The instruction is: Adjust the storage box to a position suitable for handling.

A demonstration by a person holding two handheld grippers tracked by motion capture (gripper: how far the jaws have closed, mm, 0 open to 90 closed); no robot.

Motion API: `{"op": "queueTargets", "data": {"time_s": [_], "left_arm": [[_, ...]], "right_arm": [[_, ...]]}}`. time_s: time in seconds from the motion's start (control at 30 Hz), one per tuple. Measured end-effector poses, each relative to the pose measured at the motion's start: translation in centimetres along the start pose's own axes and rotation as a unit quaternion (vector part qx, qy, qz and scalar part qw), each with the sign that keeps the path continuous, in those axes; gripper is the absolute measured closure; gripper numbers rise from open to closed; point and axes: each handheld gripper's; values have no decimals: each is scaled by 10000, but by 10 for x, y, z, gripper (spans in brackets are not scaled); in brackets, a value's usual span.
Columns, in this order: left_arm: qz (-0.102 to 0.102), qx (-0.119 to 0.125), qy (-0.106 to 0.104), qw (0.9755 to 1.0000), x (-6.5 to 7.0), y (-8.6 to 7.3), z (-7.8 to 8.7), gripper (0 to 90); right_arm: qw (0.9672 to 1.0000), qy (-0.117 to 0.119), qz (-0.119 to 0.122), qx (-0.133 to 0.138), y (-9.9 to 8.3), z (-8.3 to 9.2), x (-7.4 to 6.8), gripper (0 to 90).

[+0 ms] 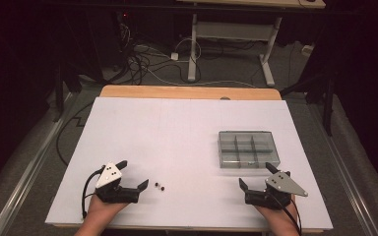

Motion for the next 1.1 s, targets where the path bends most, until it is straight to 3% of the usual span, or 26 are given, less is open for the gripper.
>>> {"op": "queueTargets", "data": {"time_s": [0.1,0.37,0.67,0.73,0.8,0.93,1.1], "left_arm": [[-113,-167,9,9998,2,1,-3,0],[10,-293,51,9996,0,2,-6,0],[-31,-320,-41,9995,0,3,-6,0],[-50,-158,-132,9998,-1,5,-6,0],[-92,-57,-114,9999,0,6,-7,0],[-123,-133,-106,9998,1,6,-10,0],[71,-232,-134,9996,-3,7,-12,0]], "right_arm": [[10000,16,-30,-36,-5,0,-1,0],[9997,194,126,115,-5,0,1,0],[9997,209,37,106,-1,-4,9,0],[9998,194,8,74,-3,-2,11,0],[9997,214,-53,101,-4,0,13,27],[9996,219,-157,95,-6,3,16,98],[9992,343,-180,42,-10,5,23,195]]}}
Point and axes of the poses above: each handheld gripper's, and its own axes: z roughly backward along the jaws, y roughly out of its top, x roughly to its right, and after that the axes turned 11 degrees about z, right-handed
